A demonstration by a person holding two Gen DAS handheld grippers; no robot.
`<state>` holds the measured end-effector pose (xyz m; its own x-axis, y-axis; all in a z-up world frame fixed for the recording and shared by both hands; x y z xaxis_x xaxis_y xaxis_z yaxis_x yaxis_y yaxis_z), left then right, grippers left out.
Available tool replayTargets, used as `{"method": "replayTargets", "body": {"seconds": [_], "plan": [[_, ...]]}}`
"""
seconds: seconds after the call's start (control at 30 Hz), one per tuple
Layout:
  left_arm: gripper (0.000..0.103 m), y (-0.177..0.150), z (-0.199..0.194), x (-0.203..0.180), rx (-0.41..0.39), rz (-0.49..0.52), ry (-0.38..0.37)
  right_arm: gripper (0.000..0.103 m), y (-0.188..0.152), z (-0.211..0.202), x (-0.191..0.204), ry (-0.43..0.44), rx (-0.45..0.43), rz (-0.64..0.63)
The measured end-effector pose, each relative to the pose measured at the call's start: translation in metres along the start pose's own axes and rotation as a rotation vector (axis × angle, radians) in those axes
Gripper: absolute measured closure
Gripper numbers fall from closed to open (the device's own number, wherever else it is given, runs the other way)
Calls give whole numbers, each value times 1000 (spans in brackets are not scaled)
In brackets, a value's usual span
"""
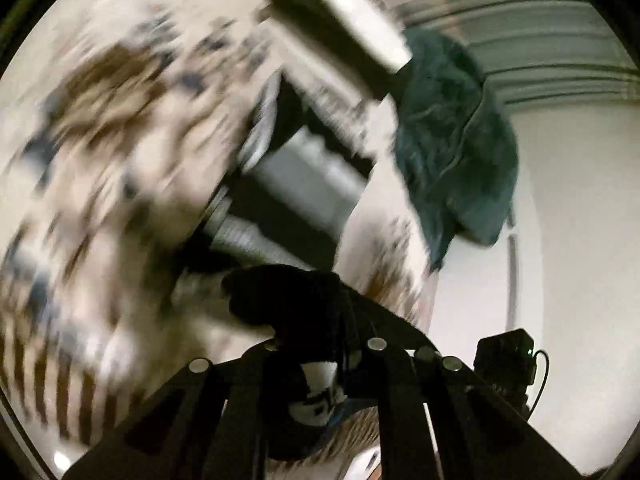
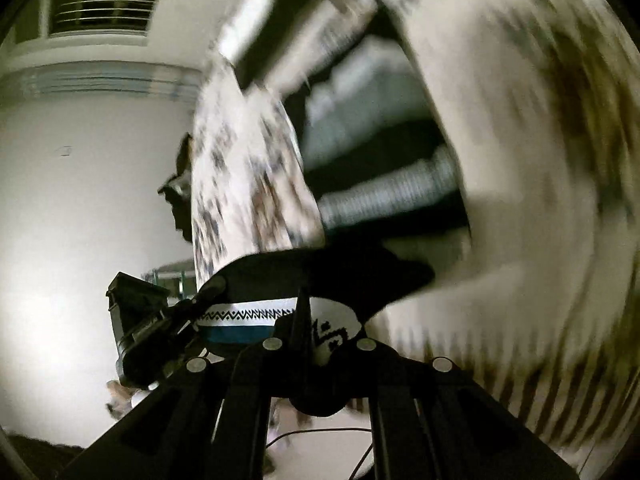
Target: Fold small clothes
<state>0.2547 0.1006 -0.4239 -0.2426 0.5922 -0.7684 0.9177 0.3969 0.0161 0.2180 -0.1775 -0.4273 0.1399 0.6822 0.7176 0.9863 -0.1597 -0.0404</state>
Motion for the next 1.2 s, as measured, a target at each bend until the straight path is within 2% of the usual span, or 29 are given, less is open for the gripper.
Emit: {"method": "replayTargets", "body": {"seconds": [0.07, 0.23, 0.33, 0.43, 0.5, 0.53, 0.57, 0.6, 0.63, 0.67, 0.73, 0.8, 0.9, 0.93, 1.0, 1.1, 1.13, 1.2], "plan": [[95, 49, 22, -18, -24, 18, -5, 96, 51, -1, 19, -17, -57, -33], [95, 164, 73, -39, -28, 21, -7, 96, 180, 15, 33, -69, -145, -37], [95, 216, 111, -36, 8, 15, 18, 96, 251, 31, 31, -116, -165, -28], [91, 253, 142, -29, 52, -6, 4, 96, 308, 45, 25, -170, -181, -12], [77, 273, 156, -22, 65, -27, -5, 95, 342, 59, 19, -146, -181, 10], [56, 278, 157, -21, 64, -40, -45, 94, 352, 64, 16, -132, -171, 24], [34, 280, 156, -20, 60, -45, -80, 89, 362, 71, 11, -128, -158, 41], [28, 280, 153, -20, 47, -49, -117, 86, 369, 77, 8, -121, -135, 56], [28, 280, 145, -16, 8, -47, -130, 75, 372, 79, 5, -113, -120, 65], [27, 279, 140, -13, -9, -39, -126, 59, 371, 75, 4, -123, -135, 60], [27, 275, 132, -4, -24, -31, -103, 47, 366, 69, 0, -161, -175, 34], [27, 269, 129, 1, -29, -9, -48, 43, 359, 67, -6, -188, -181, 22], [27, 245, 121, 1, -20, 103, 76, 37, 345, 67, -16, -250, -166, 1], [27, 226, 117, 2, -7, 153, 116, 32, 339, 68, -20, -266, -150, -7], [27, 193, 113, 13, 12, 173, 153, 24, 328, 73, -30, -298, -99, -17], [27, 131, 108, 42, 44, 86, 144, 18, 317, 78, -47, -335, -16, -41], [27, 117, 107, 50, 44, 51, 137, 11, 315, 80, -51, -339, 9, -54], [27, 83, 111, 66, 42, -79, 66, 6, 314, 85, -58, -337, 58, -76]]}}
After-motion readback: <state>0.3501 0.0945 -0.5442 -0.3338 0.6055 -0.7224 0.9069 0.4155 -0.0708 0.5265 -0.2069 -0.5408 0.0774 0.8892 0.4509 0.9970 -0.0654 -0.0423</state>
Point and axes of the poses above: each gripper's, at about its wrist camera, not at the fingertips, and z roughly the way its jaws point, x to its left, y to its top, the point moved 6 cm from there along z, roughly the way its jaws point, and after that the axes turned 6 degrees about x, right-handed, at the moved point
